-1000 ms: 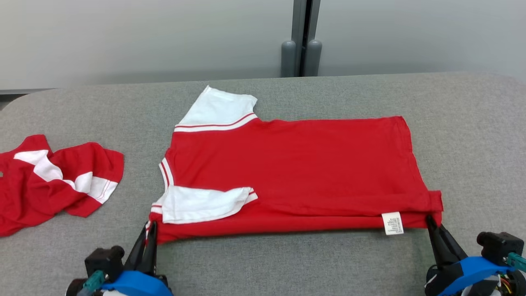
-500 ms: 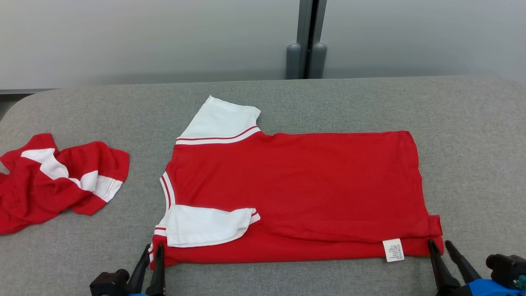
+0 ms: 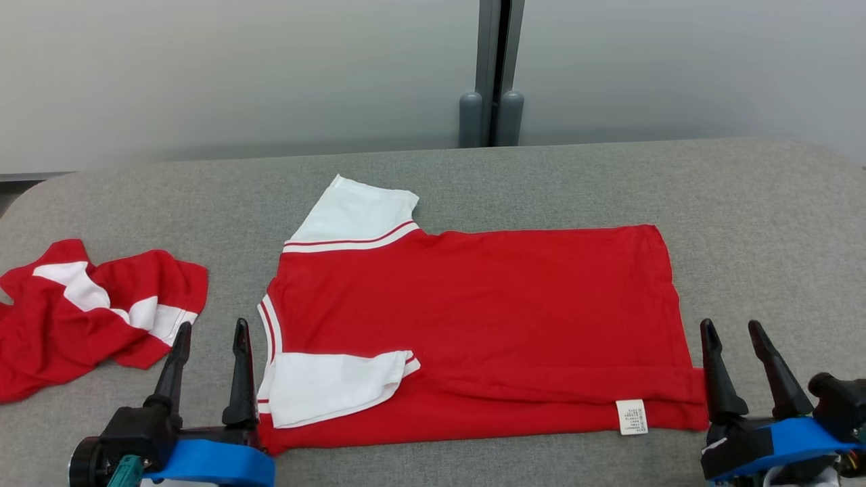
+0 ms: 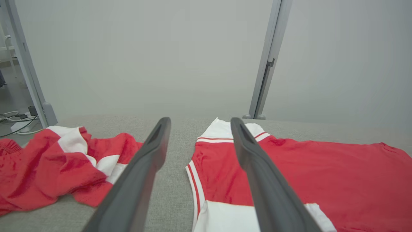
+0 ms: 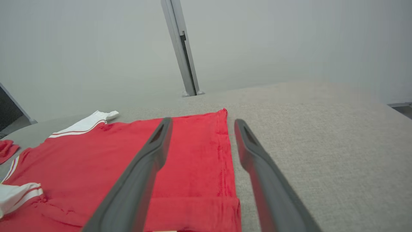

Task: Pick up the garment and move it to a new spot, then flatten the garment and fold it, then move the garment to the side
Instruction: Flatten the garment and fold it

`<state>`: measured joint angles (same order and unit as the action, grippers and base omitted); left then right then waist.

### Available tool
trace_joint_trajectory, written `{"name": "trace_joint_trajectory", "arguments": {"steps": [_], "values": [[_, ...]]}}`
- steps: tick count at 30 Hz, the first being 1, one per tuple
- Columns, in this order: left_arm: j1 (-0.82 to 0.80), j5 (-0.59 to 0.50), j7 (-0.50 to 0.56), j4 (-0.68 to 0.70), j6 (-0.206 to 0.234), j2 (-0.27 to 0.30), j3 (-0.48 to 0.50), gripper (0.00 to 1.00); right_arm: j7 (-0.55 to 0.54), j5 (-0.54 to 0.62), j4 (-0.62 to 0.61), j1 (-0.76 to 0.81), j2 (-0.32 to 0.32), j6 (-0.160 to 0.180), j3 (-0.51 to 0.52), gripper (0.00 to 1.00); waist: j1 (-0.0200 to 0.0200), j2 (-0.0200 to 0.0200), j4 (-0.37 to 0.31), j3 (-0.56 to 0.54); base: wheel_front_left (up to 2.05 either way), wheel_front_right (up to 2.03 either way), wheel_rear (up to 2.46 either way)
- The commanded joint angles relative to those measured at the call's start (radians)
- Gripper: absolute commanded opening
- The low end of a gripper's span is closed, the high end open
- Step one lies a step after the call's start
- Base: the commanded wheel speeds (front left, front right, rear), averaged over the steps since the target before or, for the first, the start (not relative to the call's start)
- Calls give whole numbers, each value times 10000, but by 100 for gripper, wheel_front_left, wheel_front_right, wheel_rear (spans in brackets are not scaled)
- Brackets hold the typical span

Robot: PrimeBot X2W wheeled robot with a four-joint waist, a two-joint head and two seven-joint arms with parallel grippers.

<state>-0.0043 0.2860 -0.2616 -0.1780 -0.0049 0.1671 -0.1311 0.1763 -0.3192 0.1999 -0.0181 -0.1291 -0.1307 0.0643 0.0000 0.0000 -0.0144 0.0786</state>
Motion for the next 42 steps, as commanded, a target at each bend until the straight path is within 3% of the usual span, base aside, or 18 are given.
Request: {"name": "trace_joint_trajectory", "arguments": {"steps": [1, 12, 34, 42], "values": [[14, -176, -43, 197, 37, -73, 193, 100, 213, 167, -151, -192, 121, -1, -87, 100, 0, 0, -45, -75, 0, 0, 0], [-192, -1068, -45, -35, -307, -296, 827, 100, 813, 757, -411, -396, 526, -1, -706, 100, 0, 0, -49, -419, 0, 0, 0], [-125, -1658, -46, -727, -733, -713, 1392, 100, 893, 1084, 228, 42, 785, -1, -461, 100, 0, 0, 24, -515, 0, 0, 0], [-1848, -1814, -47, -1173, -1082, -63, 1177, 100, 501, 1410, 439, -1562, 256, -1, -262, 100, 0, 0, -16, 33, 0, 0, 0]]}}
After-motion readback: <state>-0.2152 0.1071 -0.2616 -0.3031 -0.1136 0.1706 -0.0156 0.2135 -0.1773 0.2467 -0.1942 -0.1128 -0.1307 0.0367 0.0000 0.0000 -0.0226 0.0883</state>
